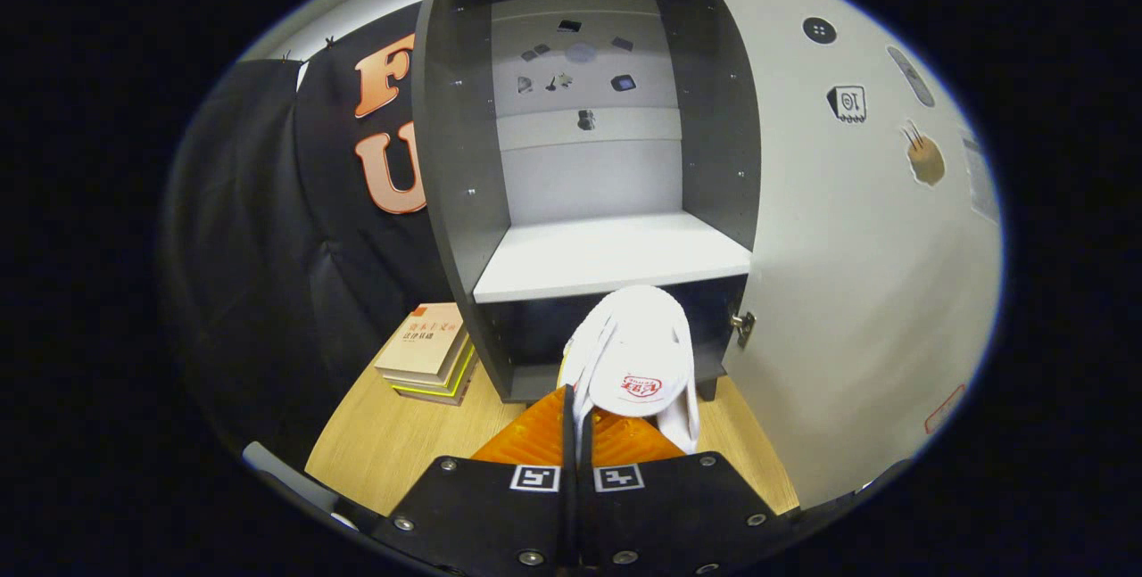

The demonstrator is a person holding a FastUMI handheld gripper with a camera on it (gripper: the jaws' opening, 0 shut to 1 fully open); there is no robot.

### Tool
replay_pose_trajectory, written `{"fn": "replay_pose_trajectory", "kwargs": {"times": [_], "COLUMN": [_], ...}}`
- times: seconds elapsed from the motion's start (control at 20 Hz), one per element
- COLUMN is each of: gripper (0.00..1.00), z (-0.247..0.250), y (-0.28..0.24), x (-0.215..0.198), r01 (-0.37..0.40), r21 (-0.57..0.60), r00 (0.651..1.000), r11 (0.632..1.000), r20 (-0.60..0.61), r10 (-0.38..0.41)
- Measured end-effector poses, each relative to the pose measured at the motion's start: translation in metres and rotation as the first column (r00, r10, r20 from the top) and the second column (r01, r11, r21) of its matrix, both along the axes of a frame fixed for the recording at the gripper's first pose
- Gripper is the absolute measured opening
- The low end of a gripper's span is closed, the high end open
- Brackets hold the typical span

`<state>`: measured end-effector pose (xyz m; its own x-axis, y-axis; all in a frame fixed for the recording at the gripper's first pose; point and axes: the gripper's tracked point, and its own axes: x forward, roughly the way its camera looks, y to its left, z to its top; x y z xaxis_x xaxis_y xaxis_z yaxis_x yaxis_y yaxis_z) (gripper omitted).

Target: Open the shoe cabinet door, grab the shoes and put them into the shoe cabinet, then close the shoe cabinet door.

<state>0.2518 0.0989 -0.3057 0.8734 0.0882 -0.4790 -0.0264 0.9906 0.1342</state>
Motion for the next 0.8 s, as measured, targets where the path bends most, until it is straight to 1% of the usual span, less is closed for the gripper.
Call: {"fn": "replay_pose_trajectory", "kwargs": {"times": [0.2,0.4,0.55,0.65,0.8], "gripper": [0.0,0.0,0.0,0.0,0.0], "z": [0.022,0.02,0.023,0.027,0.019], "y": [-0.002,-0.006,-0.01,-0.014,-0.005], "x": [0.05,0.105,0.144,0.168,0.204], "r01": [-0.01,-0.026,-0.037,-0.061,-0.107], "r21": [0.031,0.028,0.049,0.049,0.038], "r00": [1.0,1.0,0.999,0.998,0.994], "r11": [0.999,0.999,0.998,0.997,0.993], "r20": [0.014,-0.009,-0.025,-0.021,-0.029], "r10": [0.01,0.027,0.038,0.062,0.109]}}
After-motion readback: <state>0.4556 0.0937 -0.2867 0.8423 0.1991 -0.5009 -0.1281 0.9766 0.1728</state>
